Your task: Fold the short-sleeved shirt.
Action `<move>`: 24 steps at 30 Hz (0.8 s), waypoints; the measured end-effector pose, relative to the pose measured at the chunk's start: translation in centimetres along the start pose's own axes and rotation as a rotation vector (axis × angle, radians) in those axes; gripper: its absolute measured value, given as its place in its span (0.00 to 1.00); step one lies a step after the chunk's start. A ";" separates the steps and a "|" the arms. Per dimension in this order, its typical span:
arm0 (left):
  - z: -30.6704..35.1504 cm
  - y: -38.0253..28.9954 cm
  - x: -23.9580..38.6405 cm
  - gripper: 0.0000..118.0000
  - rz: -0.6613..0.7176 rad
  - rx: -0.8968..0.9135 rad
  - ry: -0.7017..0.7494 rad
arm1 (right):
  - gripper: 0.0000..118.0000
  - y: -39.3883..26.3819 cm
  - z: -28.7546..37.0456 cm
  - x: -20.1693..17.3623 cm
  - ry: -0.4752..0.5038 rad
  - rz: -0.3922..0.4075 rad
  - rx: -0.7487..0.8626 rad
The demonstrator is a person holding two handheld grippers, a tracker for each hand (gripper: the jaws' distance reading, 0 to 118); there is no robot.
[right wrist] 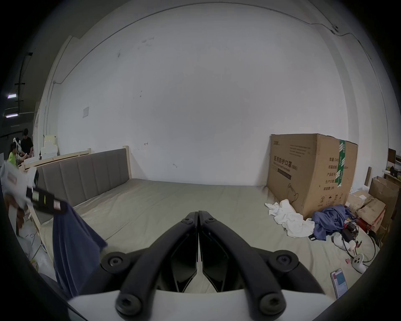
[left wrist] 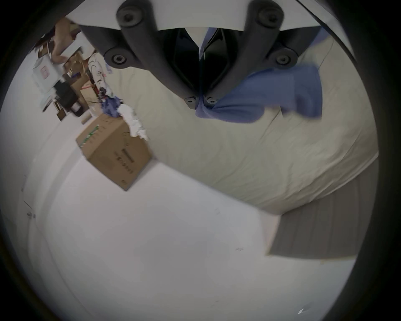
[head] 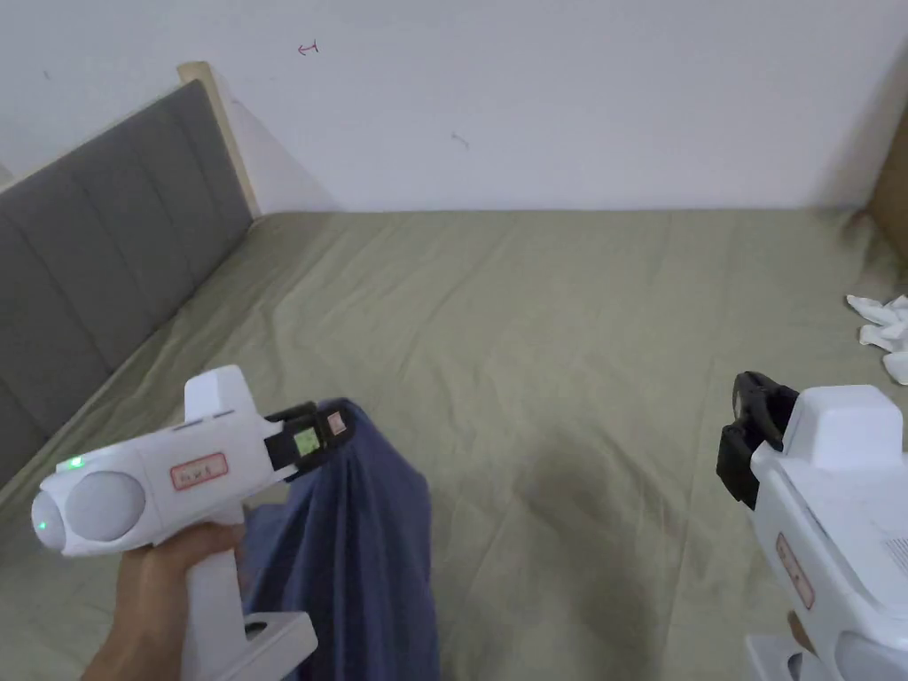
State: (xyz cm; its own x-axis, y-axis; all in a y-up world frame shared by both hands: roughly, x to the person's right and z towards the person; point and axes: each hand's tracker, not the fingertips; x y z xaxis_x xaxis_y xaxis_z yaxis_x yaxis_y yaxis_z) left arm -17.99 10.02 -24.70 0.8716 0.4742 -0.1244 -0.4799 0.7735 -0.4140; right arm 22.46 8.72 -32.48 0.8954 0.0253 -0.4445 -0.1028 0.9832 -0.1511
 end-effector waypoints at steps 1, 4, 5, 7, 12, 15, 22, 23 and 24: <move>-0.5 1.0 1.7 0.00 -0.040 -0.017 -0.032 | 0.00 0.2 0.4 0.4 -0.006 -0.005 0.009; -2.0 3.1 6.8 0.00 -0.155 0.006 -0.092 | 0.00 0.6 1.7 1.9 -0.030 -0.012 0.034; -2.7 3.9 8.6 0.00 -0.177 0.002 -0.143 | 0.00 0.8 2.1 2.4 -0.039 -0.011 0.042; -4.2 4.6 11.7 0.00 -0.212 0.009 -0.173 | 0.00 1.0 2.8 3.5 -0.064 -0.007 0.056; -8.6 3.9 18.9 0.00 -0.357 -0.040 -0.270 | 0.00 1.2 4.6 6.8 -0.137 -0.006 0.080; -12.2 1.5 21.7 0.00 -0.458 -0.125 -0.277 | 0.00 1.0 5.6 8.5 -0.186 -0.003 0.082; -20.7 -7.9 23.6 0.00 -0.529 -0.373 -0.268 | 0.00 -0.3 7.5 11.9 -0.273 -0.016 0.053; -21.8 -9.5 23.5 0.00 -0.534 -0.414 -0.264 | 0.00 -0.5 7.7 12.2 -0.282 -0.017 0.047; -22.7 -10.9 23.4 0.00 -0.535 -0.441 -0.247 | 0.00 -0.7 7.8 12.5 -0.290 -0.017 0.039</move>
State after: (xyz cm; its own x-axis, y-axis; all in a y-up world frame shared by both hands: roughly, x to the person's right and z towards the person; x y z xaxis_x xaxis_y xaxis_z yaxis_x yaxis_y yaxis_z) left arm 9.88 3.15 -43.59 0.9024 0.2006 0.3814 0.1349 0.7090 -0.6922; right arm 37.11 9.73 -31.09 0.9839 0.0535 -0.1707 -0.0745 0.9900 -0.1195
